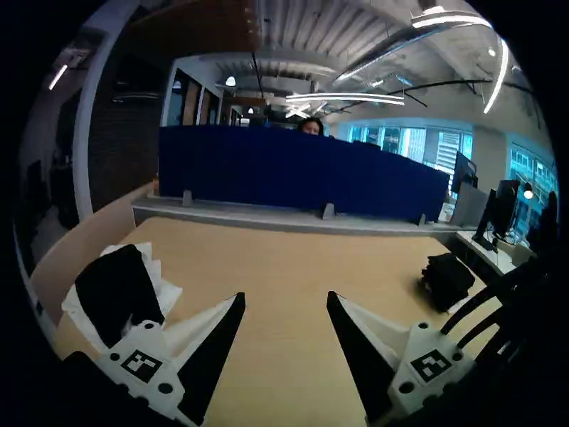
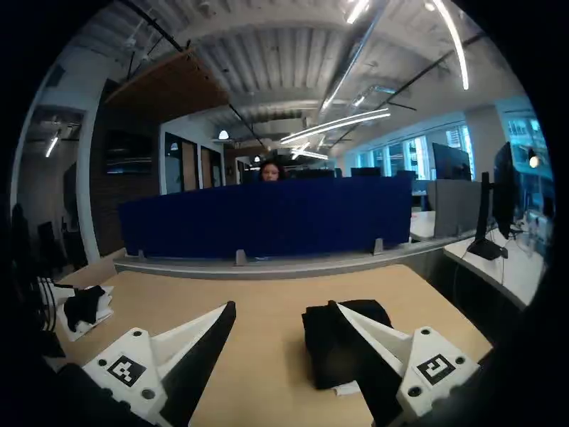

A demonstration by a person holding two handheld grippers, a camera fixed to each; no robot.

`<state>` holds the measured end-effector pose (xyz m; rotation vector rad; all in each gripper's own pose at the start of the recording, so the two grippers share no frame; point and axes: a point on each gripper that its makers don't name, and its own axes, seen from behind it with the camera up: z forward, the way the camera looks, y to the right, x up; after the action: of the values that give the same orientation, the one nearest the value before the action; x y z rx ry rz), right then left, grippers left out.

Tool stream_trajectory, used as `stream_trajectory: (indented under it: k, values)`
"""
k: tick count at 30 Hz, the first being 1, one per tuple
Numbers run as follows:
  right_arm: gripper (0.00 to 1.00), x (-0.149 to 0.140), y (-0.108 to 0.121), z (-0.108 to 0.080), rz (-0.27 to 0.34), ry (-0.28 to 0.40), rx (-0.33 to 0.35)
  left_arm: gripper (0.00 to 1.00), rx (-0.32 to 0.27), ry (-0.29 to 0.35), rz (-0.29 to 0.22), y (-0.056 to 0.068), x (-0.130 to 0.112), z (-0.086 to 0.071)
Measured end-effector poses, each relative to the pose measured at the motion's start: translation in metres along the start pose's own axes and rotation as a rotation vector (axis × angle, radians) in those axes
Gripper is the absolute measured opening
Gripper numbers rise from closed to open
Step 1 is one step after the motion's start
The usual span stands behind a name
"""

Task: Fold towel

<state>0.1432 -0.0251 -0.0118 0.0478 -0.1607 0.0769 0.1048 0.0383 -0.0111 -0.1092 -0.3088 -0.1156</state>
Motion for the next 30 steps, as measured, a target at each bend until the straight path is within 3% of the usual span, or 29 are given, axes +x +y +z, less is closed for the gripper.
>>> stream_trajectory:
  k: [3, 6, 18, 24, 30]
  values:
    - [1.0, 0.003, -0.003, 0.0, -0.002, 0.014, -0.004, 0.85, 0.021, 0.102, 0.022, -0.003, 0.023, -0.005]
    - [1.0, 0.002, -0.009, -0.001, -0.012, 0.003, 0.002, 0.85, 0.011, 0.144, 0.03, -0.001, 0.03, -0.008]
    - [1.0, -0.003, -0.021, -0.006, -0.007, -0.034, 0.02, 0.85, 0.027, 0.168, 0.043, -0.023, 0.021, -0.011]
    - [1.0, -0.002, -0.026, -0.009, -0.035, -0.067, 0.049, 0.85, 0.035, 0.21, 0.077, -0.027, 0.018, -0.015]
    - [1.0, -0.004, -0.035, -0.002, -0.061, -0.085, 0.061, 0.85, 0.055, 0.235, 0.095, -0.039, 0.009, -0.017]
